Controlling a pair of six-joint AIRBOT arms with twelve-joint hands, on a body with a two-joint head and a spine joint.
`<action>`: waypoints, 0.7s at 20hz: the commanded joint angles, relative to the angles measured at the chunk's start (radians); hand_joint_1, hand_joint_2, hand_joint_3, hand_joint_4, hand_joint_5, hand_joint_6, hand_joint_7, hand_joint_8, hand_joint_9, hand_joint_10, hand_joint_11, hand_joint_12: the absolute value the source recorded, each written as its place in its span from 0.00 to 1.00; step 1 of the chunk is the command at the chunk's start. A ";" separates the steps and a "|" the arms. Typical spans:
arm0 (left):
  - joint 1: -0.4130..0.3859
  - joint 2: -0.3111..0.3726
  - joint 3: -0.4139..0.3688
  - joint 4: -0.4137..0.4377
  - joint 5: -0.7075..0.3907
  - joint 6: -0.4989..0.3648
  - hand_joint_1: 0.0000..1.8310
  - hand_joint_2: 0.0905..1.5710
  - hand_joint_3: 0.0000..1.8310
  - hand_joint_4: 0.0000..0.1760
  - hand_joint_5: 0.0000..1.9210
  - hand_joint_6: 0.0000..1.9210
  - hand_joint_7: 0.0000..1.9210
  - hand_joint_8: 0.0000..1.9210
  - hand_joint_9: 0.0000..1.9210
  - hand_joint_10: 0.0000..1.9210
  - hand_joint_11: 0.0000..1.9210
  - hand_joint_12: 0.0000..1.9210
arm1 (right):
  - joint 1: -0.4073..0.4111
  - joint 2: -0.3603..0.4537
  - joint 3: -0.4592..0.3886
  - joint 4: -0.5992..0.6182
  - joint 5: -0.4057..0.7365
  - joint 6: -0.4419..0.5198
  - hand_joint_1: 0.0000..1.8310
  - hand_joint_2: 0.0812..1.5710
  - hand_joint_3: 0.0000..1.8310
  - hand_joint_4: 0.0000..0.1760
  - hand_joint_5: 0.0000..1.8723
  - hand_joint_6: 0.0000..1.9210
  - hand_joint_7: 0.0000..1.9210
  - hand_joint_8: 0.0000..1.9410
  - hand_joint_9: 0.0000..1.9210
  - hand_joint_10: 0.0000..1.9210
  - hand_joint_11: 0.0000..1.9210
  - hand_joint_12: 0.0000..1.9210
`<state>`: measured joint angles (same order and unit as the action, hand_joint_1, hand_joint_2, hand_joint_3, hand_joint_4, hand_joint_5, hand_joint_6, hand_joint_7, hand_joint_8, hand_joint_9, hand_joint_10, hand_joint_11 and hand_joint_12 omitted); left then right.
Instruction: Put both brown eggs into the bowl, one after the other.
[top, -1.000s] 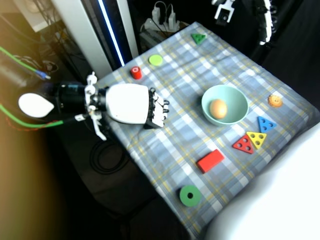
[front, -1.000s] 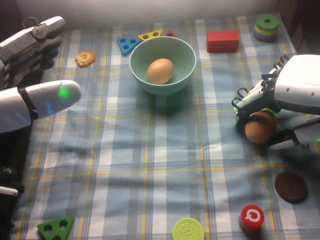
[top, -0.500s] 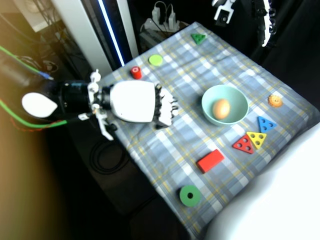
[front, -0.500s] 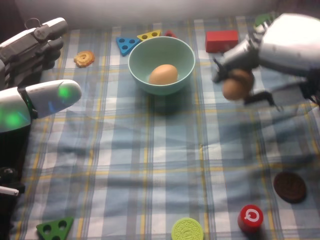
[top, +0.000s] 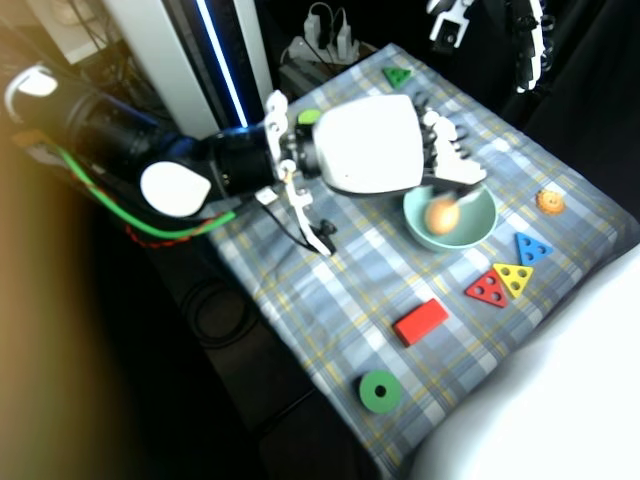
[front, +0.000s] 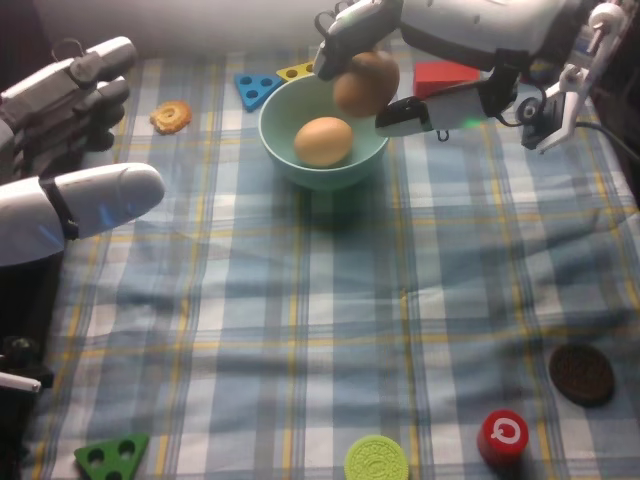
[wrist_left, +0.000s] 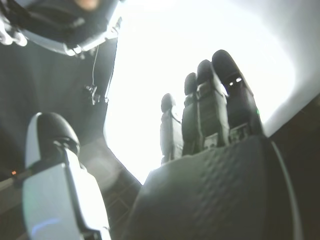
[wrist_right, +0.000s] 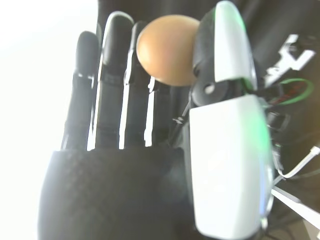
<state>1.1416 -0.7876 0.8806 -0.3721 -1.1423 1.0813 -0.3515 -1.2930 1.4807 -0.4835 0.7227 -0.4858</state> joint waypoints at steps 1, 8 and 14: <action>-0.005 -0.001 0.005 0.010 -0.120 -0.014 0.37 0.49 0.00 0.78 0.14 0.00 0.13 0.00 0.15 0.00 0.00 0.54 | 0.014 -0.004 0.004 0.031 0.078 -0.007 0.69 0.67 0.00 0.00 0.58 0.44 0.54 0.45 0.38 0.41 0.06 0.72; -0.005 -0.003 0.005 0.010 -0.123 -0.021 0.38 0.49 0.00 0.72 0.17 0.00 0.16 0.00 0.15 0.00 0.00 0.52 | 0.014 -0.016 0.009 0.034 0.040 -0.041 0.70 0.68 0.00 0.00 0.53 0.39 0.57 0.52 0.35 0.33 0.00 0.64; -0.005 -0.005 0.006 0.010 -0.128 -0.030 0.36 0.50 0.00 0.71 0.17 0.00 0.16 0.00 0.16 0.00 0.00 0.57 | 0.014 -0.018 0.017 0.037 0.020 -0.044 0.69 0.64 0.00 0.09 0.46 0.00 0.43 0.29 0.43 0.24 0.22 0.70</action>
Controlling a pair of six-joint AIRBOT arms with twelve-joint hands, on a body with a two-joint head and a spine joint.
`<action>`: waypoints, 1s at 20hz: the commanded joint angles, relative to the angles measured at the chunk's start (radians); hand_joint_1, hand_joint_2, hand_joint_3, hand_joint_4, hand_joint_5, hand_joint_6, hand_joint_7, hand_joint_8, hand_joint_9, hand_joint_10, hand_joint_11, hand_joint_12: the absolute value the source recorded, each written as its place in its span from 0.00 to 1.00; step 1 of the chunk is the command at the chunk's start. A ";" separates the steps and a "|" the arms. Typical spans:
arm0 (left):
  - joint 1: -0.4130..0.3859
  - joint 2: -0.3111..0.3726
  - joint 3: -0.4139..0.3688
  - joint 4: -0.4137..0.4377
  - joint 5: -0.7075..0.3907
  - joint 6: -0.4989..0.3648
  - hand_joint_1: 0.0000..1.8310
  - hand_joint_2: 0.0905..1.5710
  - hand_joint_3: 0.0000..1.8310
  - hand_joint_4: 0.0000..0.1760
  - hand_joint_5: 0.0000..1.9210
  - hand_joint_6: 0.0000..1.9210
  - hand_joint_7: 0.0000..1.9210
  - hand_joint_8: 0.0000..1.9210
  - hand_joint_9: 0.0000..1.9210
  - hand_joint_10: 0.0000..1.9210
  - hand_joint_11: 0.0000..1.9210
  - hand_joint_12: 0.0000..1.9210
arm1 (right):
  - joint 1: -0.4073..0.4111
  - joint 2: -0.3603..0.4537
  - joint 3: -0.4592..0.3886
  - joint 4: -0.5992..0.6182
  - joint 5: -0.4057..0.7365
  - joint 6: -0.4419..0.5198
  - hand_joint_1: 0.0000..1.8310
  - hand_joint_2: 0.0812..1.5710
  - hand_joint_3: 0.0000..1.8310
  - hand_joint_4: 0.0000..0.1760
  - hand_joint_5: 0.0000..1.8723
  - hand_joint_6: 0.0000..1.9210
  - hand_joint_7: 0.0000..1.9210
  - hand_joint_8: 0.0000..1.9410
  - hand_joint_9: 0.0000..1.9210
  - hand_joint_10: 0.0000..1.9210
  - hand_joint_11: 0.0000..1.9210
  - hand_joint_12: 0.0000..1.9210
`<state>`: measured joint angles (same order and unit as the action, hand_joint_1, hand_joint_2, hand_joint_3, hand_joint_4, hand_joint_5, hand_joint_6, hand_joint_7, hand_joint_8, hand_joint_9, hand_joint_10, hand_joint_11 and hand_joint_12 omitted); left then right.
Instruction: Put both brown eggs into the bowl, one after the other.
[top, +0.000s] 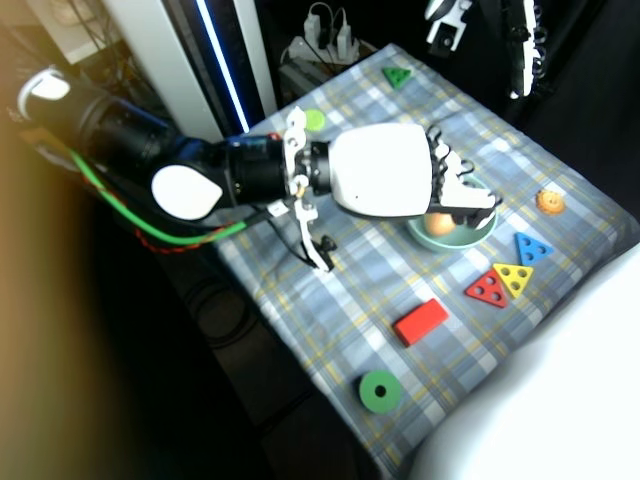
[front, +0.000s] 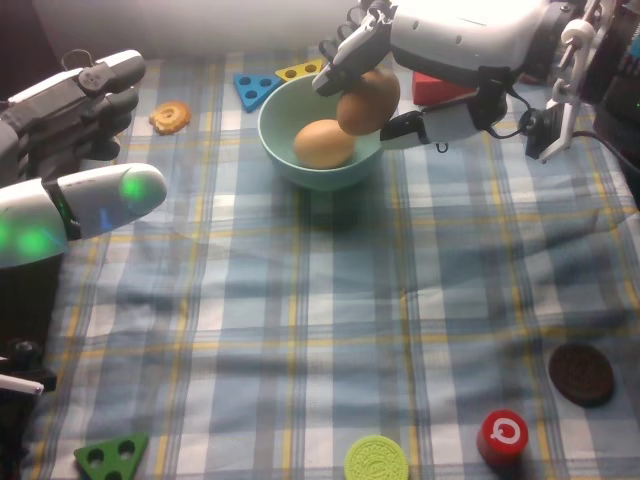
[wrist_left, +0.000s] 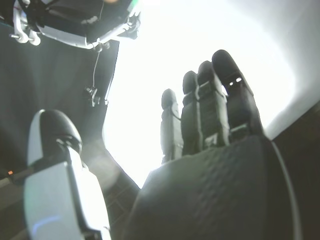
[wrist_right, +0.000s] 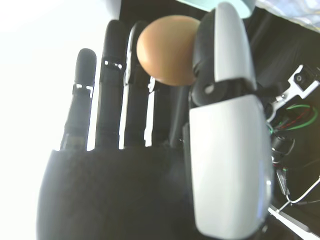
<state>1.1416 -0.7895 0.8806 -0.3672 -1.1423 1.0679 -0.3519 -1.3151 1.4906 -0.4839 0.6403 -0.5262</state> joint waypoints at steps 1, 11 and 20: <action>-0.005 -0.003 0.006 0.005 -0.129 -0.017 0.36 0.49 0.00 0.75 0.17 0.00 0.16 0.00 0.16 0.00 0.00 0.58 | 0.015 0.005 0.008 0.041 0.100 -0.004 0.69 0.62 0.00 0.00 0.43 0.00 0.43 0.17 0.44 0.27 0.28 0.69; -0.004 -0.003 0.004 0.003 -0.140 -0.025 0.38 0.49 0.00 0.68 0.17 0.00 0.16 0.00 0.17 0.00 0.00 0.61 | -0.013 0.048 -0.014 0.096 0.132 -0.004 0.66 0.60 0.00 0.35 0.32 0.00 0.40 0.00 0.40 0.08 0.16 0.64; -0.004 -0.011 0.036 0.062 -0.459 -0.290 0.38 0.55 0.00 0.77 0.00 0.00 0.14 0.00 0.17 0.00 0.00 0.38 | -0.384 0.322 -0.279 0.474 0.794 -0.037 0.38 0.82 0.01 0.00 0.24 0.00 0.36 0.00 0.41 0.02 0.21 0.50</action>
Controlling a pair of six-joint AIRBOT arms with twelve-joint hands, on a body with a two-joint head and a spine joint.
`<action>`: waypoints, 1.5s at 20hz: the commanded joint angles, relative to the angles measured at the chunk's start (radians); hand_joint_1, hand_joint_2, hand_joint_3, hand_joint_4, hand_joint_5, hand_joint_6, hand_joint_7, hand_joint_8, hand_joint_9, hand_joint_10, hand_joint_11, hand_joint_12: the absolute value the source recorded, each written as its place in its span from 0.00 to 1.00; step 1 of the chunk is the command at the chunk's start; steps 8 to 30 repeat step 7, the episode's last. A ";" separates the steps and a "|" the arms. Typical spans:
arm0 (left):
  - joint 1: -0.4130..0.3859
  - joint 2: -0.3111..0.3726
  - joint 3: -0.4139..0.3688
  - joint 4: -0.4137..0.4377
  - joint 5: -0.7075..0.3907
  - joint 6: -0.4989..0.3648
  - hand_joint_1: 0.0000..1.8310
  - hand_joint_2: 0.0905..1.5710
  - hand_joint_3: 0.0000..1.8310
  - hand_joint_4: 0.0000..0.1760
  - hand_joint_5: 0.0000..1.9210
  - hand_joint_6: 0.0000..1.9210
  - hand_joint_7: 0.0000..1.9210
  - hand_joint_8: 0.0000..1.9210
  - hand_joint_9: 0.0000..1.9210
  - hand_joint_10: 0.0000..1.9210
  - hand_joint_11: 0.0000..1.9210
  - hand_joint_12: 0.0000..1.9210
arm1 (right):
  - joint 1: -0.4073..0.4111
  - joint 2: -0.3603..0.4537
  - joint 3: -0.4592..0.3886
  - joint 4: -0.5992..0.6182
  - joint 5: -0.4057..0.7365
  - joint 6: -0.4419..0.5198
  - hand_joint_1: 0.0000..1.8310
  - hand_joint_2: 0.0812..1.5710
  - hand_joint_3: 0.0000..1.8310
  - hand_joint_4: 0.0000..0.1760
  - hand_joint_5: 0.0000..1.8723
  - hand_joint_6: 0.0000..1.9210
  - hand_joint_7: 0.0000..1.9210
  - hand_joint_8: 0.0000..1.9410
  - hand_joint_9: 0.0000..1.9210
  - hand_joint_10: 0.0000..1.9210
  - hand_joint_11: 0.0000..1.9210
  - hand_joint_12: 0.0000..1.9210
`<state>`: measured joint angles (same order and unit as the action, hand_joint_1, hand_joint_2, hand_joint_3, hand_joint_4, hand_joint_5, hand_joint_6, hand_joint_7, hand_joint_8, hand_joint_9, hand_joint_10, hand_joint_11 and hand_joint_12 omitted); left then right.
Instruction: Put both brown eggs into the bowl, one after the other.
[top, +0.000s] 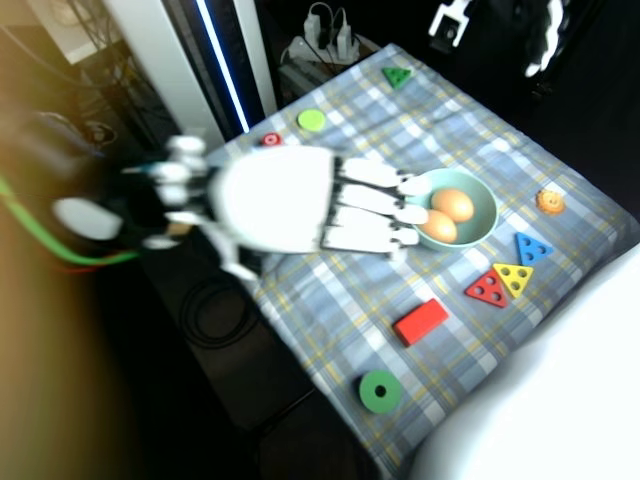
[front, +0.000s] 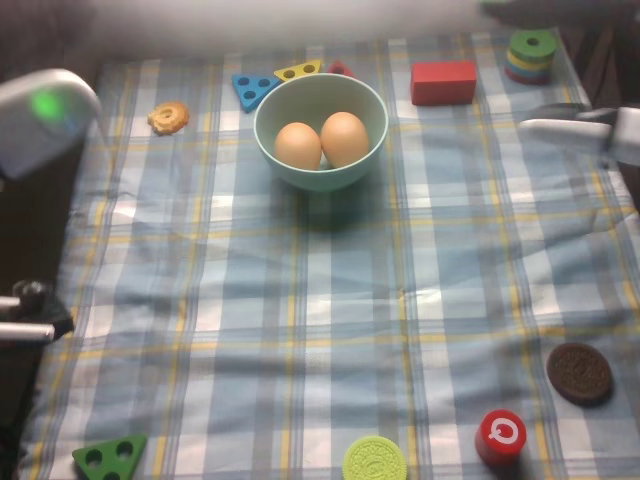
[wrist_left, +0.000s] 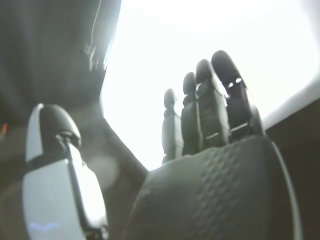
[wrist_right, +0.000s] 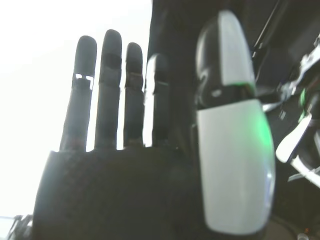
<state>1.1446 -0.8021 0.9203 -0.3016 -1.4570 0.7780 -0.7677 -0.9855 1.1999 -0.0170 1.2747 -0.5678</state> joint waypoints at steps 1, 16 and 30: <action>-0.007 -0.012 0.010 -0.001 -0.178 -0.058 0.34 0.59 0.01 0.62 0.00 0.00 0.09 0.00 0.13 0.00 0.00 0.32 | -0.037 0.009 -0.022 0.056 0.232 -0.014 0.34 0.84 0.00 0.00 0.24 0.00 0.35 0.00 0.40 0.01 0.17 0.53; -0.066 -0.017 0.008 0.083 -0.277 -0.159 0.07 0.86 0.00 0.48 0.11 0.00 0.06 0.00 0.02 0.00 0.00 0.00 | -0.196 0.042 -0.143 0.093 0.488 -0.068 0.05 0.86 0.01 0.83 0.02 0.00 0.01 0.00 0.01 0.00 0.01 0.02; -0.066 -0.017 0.008 0.083 -0.277 -0.159 0.07 0.86 0.00 0.48 0.11 0.00 0.06 0.00 0.02 0.00 0.00 0.00 | -0.196 0.042 -0.143 0.093 0.488 -0.068 0.05 0.86 0.01 0.83 0.02 0.00 0.01 0.00 0.01 0.00 0.01 0.02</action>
